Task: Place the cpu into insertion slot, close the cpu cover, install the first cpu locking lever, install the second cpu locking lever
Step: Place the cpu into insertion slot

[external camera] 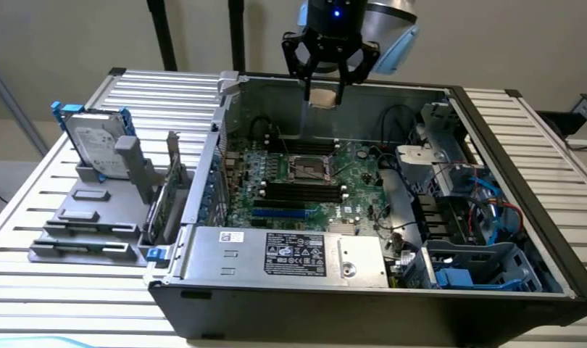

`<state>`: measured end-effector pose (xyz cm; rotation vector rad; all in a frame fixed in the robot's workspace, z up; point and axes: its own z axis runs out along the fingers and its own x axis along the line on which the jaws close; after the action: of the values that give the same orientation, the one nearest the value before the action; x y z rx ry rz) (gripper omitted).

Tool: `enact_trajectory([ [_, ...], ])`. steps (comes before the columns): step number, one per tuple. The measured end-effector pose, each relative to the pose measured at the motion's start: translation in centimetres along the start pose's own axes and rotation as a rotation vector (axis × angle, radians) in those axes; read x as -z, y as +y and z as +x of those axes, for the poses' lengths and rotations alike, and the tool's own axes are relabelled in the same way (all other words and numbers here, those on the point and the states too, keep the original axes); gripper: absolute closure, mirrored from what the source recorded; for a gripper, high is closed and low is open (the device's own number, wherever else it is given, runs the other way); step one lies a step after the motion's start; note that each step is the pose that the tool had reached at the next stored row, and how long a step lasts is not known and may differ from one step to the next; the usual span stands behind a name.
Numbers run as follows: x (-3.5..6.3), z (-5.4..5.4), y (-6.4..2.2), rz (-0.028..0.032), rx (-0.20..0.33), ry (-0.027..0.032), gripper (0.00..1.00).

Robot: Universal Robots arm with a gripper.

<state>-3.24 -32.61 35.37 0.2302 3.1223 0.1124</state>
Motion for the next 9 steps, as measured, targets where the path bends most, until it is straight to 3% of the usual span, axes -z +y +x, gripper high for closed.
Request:
enact_trajectory([
  [9, -0.45, 0.00, -0.03, 0.0005, -0.161, -0.0117, 0.45],
])
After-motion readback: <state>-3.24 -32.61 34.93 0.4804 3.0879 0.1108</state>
